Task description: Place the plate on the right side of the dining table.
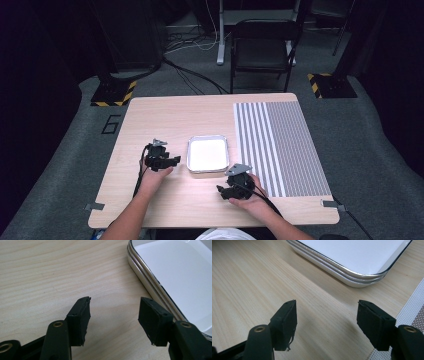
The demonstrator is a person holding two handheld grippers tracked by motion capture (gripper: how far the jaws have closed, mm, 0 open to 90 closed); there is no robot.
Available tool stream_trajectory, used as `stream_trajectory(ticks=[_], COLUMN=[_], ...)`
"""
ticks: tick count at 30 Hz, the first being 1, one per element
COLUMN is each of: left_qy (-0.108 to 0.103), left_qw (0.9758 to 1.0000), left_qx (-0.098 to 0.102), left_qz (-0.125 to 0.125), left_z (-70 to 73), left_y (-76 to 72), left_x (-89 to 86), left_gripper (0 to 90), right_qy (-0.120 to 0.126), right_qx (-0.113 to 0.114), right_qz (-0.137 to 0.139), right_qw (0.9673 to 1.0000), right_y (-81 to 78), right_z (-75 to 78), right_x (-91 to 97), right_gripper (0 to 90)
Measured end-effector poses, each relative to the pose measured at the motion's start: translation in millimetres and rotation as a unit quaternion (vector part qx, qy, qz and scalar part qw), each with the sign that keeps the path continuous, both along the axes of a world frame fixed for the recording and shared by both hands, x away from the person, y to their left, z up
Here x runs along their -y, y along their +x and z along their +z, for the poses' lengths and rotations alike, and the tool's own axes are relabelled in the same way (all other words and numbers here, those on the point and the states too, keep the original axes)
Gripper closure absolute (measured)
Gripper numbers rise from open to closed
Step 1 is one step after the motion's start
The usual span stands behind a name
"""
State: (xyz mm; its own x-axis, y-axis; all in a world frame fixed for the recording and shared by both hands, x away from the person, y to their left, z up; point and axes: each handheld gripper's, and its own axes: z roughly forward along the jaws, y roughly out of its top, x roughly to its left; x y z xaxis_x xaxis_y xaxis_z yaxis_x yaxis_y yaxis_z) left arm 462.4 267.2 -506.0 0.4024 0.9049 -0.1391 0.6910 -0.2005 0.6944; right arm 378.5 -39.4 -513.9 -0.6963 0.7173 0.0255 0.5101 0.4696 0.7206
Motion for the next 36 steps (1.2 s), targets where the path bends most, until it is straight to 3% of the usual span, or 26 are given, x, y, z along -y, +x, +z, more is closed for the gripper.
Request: stream_trajectory(ticks=[5, 8, 10, 14, 22, 29, 31, 36], left_qy=[-0.003, -0.017, -0.017, -0.037, -0.043, -0.045, -0.045, -0.048], left_qw=[1.0000, 0.9998, 0.9998, 0.9993, 0.9989, 0.9986, 0.9986, 0.9985], left_qx=[-0.002, 0.007, 0.006, 0.007, 0.008, 0.013, 0.016, 0.009], left_qz=[-0.003, 0.001, -0.002, -0.004, -0.014, -0.025, -0.025, -0.023], left_z=[2.0, 5.2, 6.7, 8.1, 11.8, 15.6, 16.5, 16.6], left_y=[-1.5, -4.1, -4.8, -8.0, -11.4, -14.1, -14.9, -14.1], left_x=[-0.5, -0.6, -1.3, -0.4, 3.8, 6.3, 7.0, 7.4], left_gripper=[49.1, 51.6, 52.9, 55.4, 58.8, 64.0, 64.0, 59.8], right_qy=[0.004, 0.015, 0.014, 0.026, 0.035, 0.050, 0.053, 0.053], right_qx=[0.000, -0.003, -0.004, -0.010, -0.007, -0.002, 0.005, -0.002], right_qz=[-0.008, -0.012, -0.008, -0.017, -0.035, -0.030, -0.029, -0.031], right_qw=[1.0000, 0.9998, 0.9999, 0.9995, 0.9987, 0.9983, 0.9982, 0.9981], right_y=[-0.3, -2.0, -0.9, 2.3, 13.0, 21.4, 23.8, 31.3], right_z=[5.5, 14.5, 18.4, 28.7, 38.8, 43.2, 45.5, 46.4], right_x=[0.8, 1.9, 3.3, 9.8, 19.3, 21.1, 20.6, 17.5], right_gripper=[34.2, 36.4, 36.6, 38.0, 43.1, 49.3, 51.0, 50.2])
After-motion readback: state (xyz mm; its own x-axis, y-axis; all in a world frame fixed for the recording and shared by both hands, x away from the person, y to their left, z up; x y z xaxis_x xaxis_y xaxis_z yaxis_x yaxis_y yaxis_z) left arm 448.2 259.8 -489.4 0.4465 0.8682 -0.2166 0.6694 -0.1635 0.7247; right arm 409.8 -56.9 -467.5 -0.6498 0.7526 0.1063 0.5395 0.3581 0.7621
